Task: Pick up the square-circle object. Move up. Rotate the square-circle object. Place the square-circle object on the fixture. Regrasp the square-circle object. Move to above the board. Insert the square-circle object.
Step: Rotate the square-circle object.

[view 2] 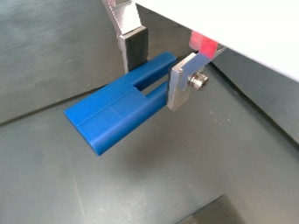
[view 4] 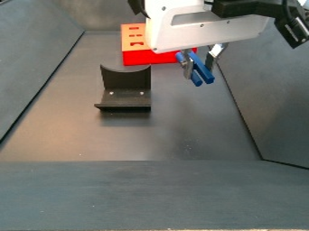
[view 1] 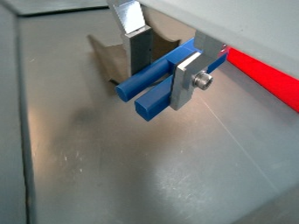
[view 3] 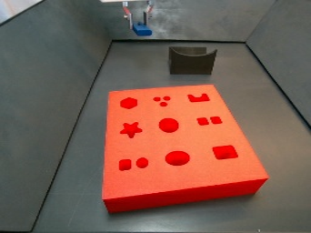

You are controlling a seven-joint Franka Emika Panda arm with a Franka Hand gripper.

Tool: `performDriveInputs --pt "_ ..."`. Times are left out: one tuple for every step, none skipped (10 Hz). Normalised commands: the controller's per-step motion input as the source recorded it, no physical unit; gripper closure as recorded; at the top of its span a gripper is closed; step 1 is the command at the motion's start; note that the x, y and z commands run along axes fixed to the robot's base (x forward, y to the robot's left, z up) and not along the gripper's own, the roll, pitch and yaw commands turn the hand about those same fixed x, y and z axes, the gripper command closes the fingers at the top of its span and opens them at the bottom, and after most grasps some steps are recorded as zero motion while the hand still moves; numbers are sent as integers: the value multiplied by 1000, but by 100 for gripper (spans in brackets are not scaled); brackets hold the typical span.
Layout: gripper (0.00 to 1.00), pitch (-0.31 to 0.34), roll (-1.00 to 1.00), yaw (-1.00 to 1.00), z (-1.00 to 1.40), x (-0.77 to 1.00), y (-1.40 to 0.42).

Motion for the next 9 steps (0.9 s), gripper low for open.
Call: performDriveInputs --pt "100 -13 -54 -1000 -4 31 23" --pt "100 -16 -65 -1000 -4 30 24" --pt "100 -18 -70 -737 -4 31 24" --pt "100 -18 -70 -517 -4 31 24" --pt "100 -18 -70 -306 -5 30 24" --pt "100 -17 -70 -237 -5 29 23" --pt "100 0 0 0 -1000 0 0" --pt "100 -10 0 24 -1000 7 0" --pt "100 -42 -18 24 -1000 23 -2"
